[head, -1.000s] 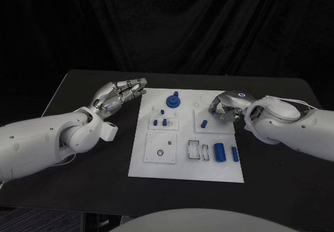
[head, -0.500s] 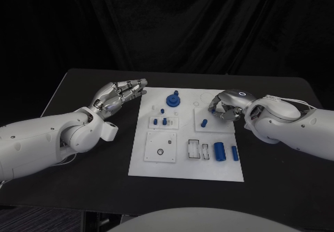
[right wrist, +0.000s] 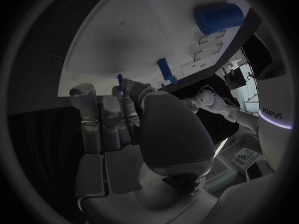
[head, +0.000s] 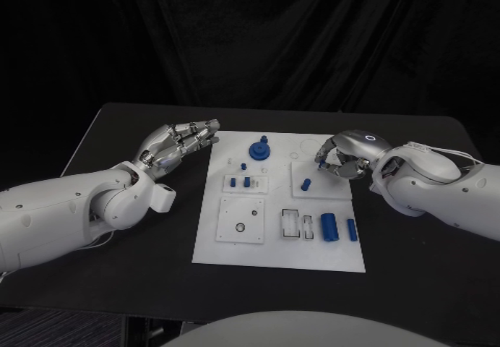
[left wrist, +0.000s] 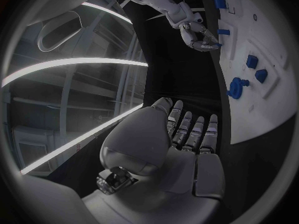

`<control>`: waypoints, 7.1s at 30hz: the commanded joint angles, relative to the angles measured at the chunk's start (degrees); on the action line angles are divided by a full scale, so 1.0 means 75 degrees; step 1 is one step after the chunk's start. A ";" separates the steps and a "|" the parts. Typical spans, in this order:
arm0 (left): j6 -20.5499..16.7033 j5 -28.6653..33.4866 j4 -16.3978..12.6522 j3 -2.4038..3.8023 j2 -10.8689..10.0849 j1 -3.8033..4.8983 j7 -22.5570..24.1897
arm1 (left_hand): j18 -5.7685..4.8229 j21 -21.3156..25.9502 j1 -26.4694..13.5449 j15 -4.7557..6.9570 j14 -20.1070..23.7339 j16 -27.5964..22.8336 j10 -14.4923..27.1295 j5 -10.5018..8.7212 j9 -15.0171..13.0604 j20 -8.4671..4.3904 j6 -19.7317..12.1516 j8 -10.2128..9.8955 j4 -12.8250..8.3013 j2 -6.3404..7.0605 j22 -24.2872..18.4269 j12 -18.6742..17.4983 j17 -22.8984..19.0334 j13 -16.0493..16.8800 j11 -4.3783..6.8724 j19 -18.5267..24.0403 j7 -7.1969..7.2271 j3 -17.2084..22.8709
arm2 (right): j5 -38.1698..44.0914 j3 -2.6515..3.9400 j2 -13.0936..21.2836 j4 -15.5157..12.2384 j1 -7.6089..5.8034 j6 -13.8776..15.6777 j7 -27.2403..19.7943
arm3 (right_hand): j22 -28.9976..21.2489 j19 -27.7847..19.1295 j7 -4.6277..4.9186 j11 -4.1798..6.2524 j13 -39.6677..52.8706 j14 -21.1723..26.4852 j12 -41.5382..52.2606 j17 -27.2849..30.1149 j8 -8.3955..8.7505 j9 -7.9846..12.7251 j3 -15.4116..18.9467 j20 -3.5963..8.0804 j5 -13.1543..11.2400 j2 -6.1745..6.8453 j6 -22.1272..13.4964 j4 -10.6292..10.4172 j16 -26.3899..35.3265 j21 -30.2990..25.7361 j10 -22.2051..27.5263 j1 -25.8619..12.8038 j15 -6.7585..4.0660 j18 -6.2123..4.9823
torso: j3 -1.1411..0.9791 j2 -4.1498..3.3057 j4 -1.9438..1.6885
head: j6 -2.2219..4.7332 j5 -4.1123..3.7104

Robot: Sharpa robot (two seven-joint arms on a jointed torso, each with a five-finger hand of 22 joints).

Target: Assemble the parts on the task board

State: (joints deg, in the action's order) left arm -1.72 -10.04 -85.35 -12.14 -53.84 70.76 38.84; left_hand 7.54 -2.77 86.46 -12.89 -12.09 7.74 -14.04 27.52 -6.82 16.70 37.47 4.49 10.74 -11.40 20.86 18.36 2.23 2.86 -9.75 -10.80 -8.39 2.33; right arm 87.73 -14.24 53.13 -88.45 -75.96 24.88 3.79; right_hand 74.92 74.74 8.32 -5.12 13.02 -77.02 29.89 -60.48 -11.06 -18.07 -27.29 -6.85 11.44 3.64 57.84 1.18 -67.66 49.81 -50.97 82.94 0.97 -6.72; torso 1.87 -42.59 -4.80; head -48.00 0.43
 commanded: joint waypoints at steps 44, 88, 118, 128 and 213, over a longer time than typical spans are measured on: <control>0.0163 0.0028 -0.0002 0.0007 0.0065 -0.0023 0.0713 | -0.0057 -0.0051 -0.0067 -0.0117 -0.0056 0.0101 -0.0049 -0.0004 -0.0013 0.0014 0.0070 0.0051 0.0014 0.0080 0.0021 0.0041 0.0013 0.0010 -0.0010 -0.0121 -0.0017 0.0123 | 0.1323 0.0008 -0.1266 -0.1577 0.0356 -0.0725 -0.0016 | 0.0604 0.0029 -0.0007 0.0021 -0.0108 -0.0006 -0.0075 0.0075 0.0006 -0.0132 0.0045 0.0088 0.0120 0.0170 -0.0066 0.0047 0.0043 -0.0084 -0.0209 -0.0109 -0.0079 -0.0135 | 0.0017 0.0008 -0.0029 | -0.0266 0.0208; 0.0314 0.0027 0.0113 0.0007 0.0191 -0.0088 0.0609 | -0.0095 -0.0045 -0.0094 -0.0143 -0.0053 0.0118 -0.0053 0.0000 -0.0014 0.0011 0.0087 0.0059 0.0030 0.0057 -0.0015 0.0036 0.0011 0.0009 -0.0041 -0.0121 -0.0027 0.0198 | 0.1364 0.0009 -0.1721 -0.1092 0.0649 -0.0851 0.0049 | 0.0610 0.0033 0.0009 0.0000 -0.0140 -0.0009 -0.0125 0.0072 0.0050 -0.0146 0.0086 0.0082 0.0226 0.0212 -0.0133 0.0076 0.0026 -0.0088 -0.0170 -0.0111 -0.0066 -0.0132 | 0.0007 0.0009 0.0002 | -0.0266 0.0278; 0.0387 0.0027 0.0186 0.0007 0.0240 -0.0118 0.0538 | -0.0110 -0.0044 -0.0105 -0.0156 -0.0053 0.0127 -0.0047 -0.0004 -0.0011 0.0011 0.0071 0.0057 0.0033 0.0059 -0.0023 0.0026 0.0012 0.0008 -0.0057 -0.0125 -0.0037 0.0228 | 0.1364 0.0009 -0.1815 -0.0967 0.0733 -0.1192 -0.0008 | 0.0493 -0.0167 0.0095 -0.0239 -0.0266 0.0203 -0.0432 0.0363 0.0627 0.0109 0.0311 -0.0059 0.0045 0.0427 -0.1057 -0.0111 0.0233 -0.0550 0.0524 -0.0476 0.0155 -0.0169 | 0.0004 0.0006 -0.0001 | -0.0266 0.0277; 0.0399 0.0028 0.0199 0.0007 0.0237 -0.0127 0.0525 | -0.0116 -0.0045 -0.0110 -0.0163 -0.0050 0.0129 -0.0045 -0.0007 -0.0009 0.0011 0.0066 0.0056 0.0035 0.0058 -0.0018 0.0024 0.0011 0.0007 -0.0062 -0.0132 -0.0041 0.0242 | 0.1234 0.0009 -0.1821 -0.0936 0.0735 -0.1401 -0.0124 | 0.0274 -0.0464 -0.0215 -0.0416 -0.0236 0.0589 -0.0395 0.0717 0.0940 0.0507 0.1304 -0.0264 -0.0427 0.0467 -0.1825 -0.0399 0.0395 -0.1299 0.1876 -0.0619 0.0294 -0.0278 | 0.0008 0.0004 0.0000 | -0.0266 0.0279; 0.0447 0.0028 0.0108 0.0007 0.0085 -0.0304 0.0407 | -0.0165 -0.0062 -0.0166 -0.0200 -0.0140 0.0235 -0.0181 0.0025 -0.0026 0.0008 0.0162 0.0100 0.0048 0.0063 -0.0008 0.0135 0.0025 0.0028 -0.0095 -0.0216 -0.0046 0.0427 | 0.0075 0.0002 -0.0077 -0.1037 0.0089 -0.1156 0.0755 | 0.0814 0.0688 0.0123 -0.0083 -0.1201 -0.0392 -0.0635 0.0151 0.0431 0.1336 0.1966 0.0013 0.0330 0.0212 -0.0769 -0.1357 -0.0587 0.0389 -0.0314 0.0146 -0.0001 0.0003 | 0.0008 0.0002 0.0015 | -0.0266 0.0059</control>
State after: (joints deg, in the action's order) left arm 0.68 -9.99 -84.51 -12.14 -53.30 68.59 38.88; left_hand 7.02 -2.99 85.78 -14.24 -13.02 9.30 -15.07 27.52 -6.96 16.69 38.29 4.93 11.07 -10.73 20.87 19.05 2.36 3.00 -10.37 -12.03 -8.81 5.17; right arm 87.89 -14.25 52.63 -96.34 -75.48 15.64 9.95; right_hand 74.94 79.86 9.24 -5.84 3.94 -80.10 25.45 -59.38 -7.44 -7.98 -12.27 -7.26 13.73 5.10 51.81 -8.93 -72.37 53.03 -52.94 83.98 1.37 -7.57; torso 1.94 -42.50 -4.78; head -49.99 0.80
